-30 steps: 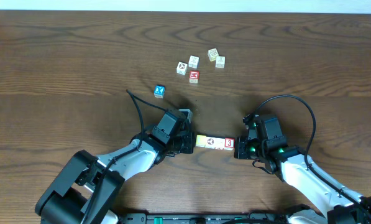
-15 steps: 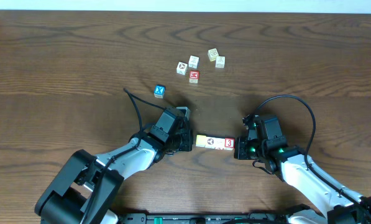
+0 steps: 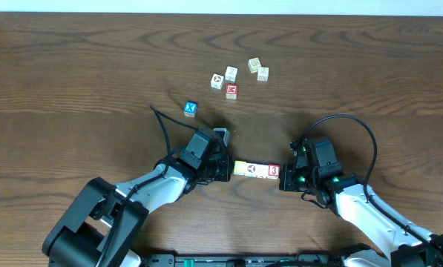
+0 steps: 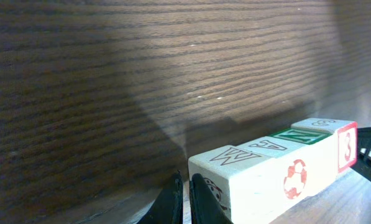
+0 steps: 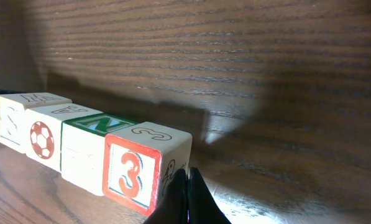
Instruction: Lift 4 blocks
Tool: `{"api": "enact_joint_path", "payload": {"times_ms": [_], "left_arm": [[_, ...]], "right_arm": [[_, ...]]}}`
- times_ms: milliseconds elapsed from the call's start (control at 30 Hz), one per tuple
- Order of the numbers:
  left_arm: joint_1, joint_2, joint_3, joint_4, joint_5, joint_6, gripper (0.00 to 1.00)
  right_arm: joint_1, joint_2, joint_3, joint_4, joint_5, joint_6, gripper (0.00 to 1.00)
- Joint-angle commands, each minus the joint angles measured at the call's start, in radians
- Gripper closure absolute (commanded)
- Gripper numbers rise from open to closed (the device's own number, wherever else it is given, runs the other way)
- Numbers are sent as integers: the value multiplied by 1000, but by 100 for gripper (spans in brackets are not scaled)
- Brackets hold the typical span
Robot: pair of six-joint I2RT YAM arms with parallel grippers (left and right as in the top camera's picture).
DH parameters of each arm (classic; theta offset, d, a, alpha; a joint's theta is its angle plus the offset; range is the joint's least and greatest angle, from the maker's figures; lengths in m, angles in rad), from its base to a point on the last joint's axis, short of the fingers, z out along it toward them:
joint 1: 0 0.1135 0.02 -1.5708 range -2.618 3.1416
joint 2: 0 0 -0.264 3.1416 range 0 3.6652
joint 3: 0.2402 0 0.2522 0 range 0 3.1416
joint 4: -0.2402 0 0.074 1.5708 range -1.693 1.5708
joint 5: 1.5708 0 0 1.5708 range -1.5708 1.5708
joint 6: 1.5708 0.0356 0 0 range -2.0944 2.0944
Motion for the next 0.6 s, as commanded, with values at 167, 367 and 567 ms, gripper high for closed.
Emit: {"api": "enact_joint_path", "payload": {"times_ms": [167,367,567], "left_arm": [[5,13,6,8,52,32,92],[-12,13,6,7,53,32,92],[-29,13,6,8,53,32,93]], "right_arm": [[12,-10,20,30,-31,-8,99],[12,-10,20,56,-29,-27,99],[12,-10,20,63,-29,-51,99]]}}
